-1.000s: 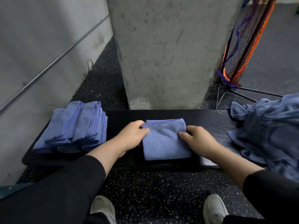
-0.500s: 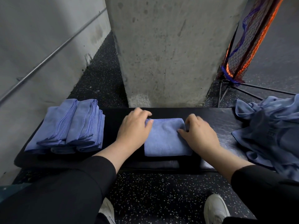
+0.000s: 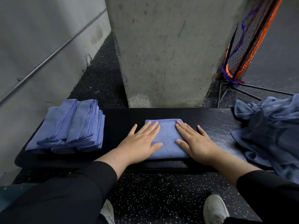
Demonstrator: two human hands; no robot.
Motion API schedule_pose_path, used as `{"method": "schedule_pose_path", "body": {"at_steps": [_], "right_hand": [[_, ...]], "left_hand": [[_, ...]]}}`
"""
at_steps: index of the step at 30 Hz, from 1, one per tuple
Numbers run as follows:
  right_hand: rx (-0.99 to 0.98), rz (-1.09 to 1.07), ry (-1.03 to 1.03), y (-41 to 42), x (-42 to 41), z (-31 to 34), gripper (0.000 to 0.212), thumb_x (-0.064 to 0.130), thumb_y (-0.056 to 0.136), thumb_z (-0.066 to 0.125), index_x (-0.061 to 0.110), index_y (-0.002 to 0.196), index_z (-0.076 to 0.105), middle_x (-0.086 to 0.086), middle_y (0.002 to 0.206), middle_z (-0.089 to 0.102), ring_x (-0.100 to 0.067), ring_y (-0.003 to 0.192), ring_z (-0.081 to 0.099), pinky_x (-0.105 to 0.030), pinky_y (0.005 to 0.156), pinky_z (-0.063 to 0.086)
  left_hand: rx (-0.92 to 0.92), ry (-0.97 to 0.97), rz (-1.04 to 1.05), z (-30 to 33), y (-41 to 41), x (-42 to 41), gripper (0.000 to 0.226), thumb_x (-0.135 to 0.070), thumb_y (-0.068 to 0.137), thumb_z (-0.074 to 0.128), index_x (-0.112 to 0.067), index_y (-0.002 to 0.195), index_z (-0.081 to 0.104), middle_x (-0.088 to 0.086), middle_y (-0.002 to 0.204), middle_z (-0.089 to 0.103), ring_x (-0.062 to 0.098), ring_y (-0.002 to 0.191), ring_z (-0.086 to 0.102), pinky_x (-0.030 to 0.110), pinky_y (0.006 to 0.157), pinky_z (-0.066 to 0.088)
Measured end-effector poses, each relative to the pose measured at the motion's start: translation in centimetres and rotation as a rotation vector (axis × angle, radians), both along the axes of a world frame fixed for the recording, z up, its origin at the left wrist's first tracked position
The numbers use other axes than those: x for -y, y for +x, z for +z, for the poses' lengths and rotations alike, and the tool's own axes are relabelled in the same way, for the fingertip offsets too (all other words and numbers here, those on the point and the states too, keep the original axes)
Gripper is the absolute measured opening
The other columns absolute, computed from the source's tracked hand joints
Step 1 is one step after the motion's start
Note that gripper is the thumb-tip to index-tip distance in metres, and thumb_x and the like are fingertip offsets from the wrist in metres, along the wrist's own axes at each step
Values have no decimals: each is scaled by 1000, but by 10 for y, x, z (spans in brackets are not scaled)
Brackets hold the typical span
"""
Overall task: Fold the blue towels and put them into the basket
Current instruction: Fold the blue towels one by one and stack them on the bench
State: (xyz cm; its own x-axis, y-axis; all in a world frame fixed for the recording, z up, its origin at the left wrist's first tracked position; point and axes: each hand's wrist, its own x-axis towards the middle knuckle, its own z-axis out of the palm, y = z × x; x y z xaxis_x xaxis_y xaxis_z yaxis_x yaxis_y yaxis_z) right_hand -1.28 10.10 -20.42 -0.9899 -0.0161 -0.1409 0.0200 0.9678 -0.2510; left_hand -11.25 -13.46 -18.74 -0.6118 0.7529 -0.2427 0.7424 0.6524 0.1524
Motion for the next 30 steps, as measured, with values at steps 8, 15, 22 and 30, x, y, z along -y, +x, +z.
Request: {"method": "schedule_pose_path", "body": {"at_steps": [8, 15, 22, 30], "right_hand": [[-285, 228, -45, 24, -12, -4, 72, 77, 89, 43, 30, 143, 50, 9, 154, 40, -9, 146, 32, -41, 116, 27], [-348, 113, -112, 20, 1, 14, 34, 45, 86, 47, 31, 114, 61, 20, 121, 62, -3, 117, 57, -37, 99, 40], [-249, -3, -252, 24, 6, 36, 22, 51, 90, 53, 29, 91, 53, 15, 76, 61, -6, 73, 57, -31, 72, 46], [-237, -311, -421, -6, 9, 38, 21, 42, 90, 68, 31, 104, 57, 11, 84, 64, -8, 80, 59, -27, 69, 40]], "left_hand": [[-104, 153, -47, 6, 1, 6, 75, -68, 95, 24, -27, 158, 26, -8, 168, 9, 3, 153, -4, 44, 125, -6], [-157, 201, -124, 5, 17, 24, 76, -71, 90, 45, -29, 153, 37, -12, 164, 24, 4, 152, 14, 37, 125, 4], [173, 508, 186, 26, 17, 26, 16, -43, 92, 64, -29, 86, 59, -12, 78, 63, 7, 77, 57, 37, 75, 51], [308, 674, 469, 27, -3, 3, 14, -38, 90, 69, -28, 96, 62, -9, 88, 67, 6, 84, 63, 28, 73, 52]]}}
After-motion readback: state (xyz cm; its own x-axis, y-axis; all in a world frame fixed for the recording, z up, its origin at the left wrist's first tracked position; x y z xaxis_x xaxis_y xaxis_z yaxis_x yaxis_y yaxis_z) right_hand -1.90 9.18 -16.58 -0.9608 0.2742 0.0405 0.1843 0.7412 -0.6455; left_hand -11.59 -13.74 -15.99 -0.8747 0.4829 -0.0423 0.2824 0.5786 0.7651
